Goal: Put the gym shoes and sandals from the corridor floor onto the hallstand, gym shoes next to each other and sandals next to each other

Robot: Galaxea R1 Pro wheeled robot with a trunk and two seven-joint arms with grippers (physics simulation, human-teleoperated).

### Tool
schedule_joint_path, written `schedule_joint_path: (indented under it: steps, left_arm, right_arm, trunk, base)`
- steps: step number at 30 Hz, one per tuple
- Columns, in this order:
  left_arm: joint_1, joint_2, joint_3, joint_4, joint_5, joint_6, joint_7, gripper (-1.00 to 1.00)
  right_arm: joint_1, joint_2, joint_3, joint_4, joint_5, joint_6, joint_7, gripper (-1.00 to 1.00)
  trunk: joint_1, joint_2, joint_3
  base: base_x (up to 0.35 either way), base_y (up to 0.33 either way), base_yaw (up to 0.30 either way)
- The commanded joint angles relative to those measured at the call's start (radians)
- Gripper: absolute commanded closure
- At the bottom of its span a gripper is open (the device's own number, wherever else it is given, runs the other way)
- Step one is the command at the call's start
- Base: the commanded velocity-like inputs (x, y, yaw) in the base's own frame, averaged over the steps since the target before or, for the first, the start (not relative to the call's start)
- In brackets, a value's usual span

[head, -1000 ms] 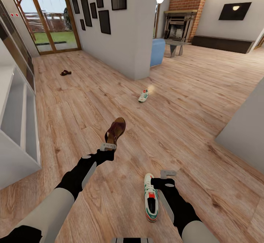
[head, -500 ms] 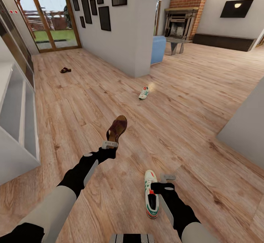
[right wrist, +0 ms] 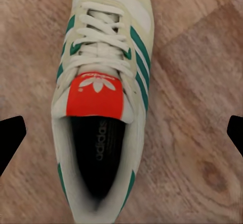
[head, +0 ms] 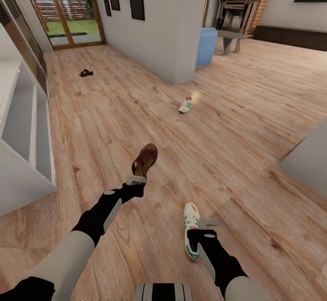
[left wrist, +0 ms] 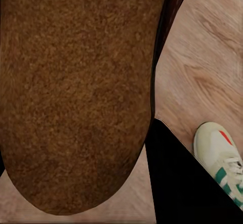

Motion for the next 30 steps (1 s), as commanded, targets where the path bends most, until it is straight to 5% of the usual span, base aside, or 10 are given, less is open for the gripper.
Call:
schedule_joint_path:
  steps: [1, 10, 15, 30]
  left_arm:
    - [-0.001, 0.0, -0.001, -0.001, 0.008, 0.007, -0.001, 1.0]
    - [-0.009, -0.006, -0.001, -0.002, 0.008, 0.008, 0.0, 1.0]
    - [-0.082, -0.021, 0.005, -0.003, 0.011, 0.085, 0.001, 1.0]
    - [-0.077, -0.019, 0.006, -0.002, 0.01, 0.09, 0.001, 1.0]
  right_arm:
    - [0.0, -0.001, 0.005, -0.002, -0.005, 0.006, -0.008, -1.0]
    - [0.0, -0.001, 0.005, -0.001, -0.005, 0.006, -0.008, -1.0]
    - [0.001, -0.001, 0.005, 0.01, -0.004, 0.006, -0.008, -1.0]
    - [0.001, -0.002, 0.005, 0.011, -0.005, 0.001, -0.007, -1.0]
  trunk:
    - [0.0, -0.001, -0.005]
    - [0.004, -0.003, -0.042]
    - [0.006, -0.004, -0.061]
    - [0.013, -0.007, -0.13]
  base:
    - [0.0, 0.0, 0.086]
    - [0.0, 0.0, 0.024]
    - [0.0, 0.0, 0.01]
    - [0.0, 0.0, 0.139]
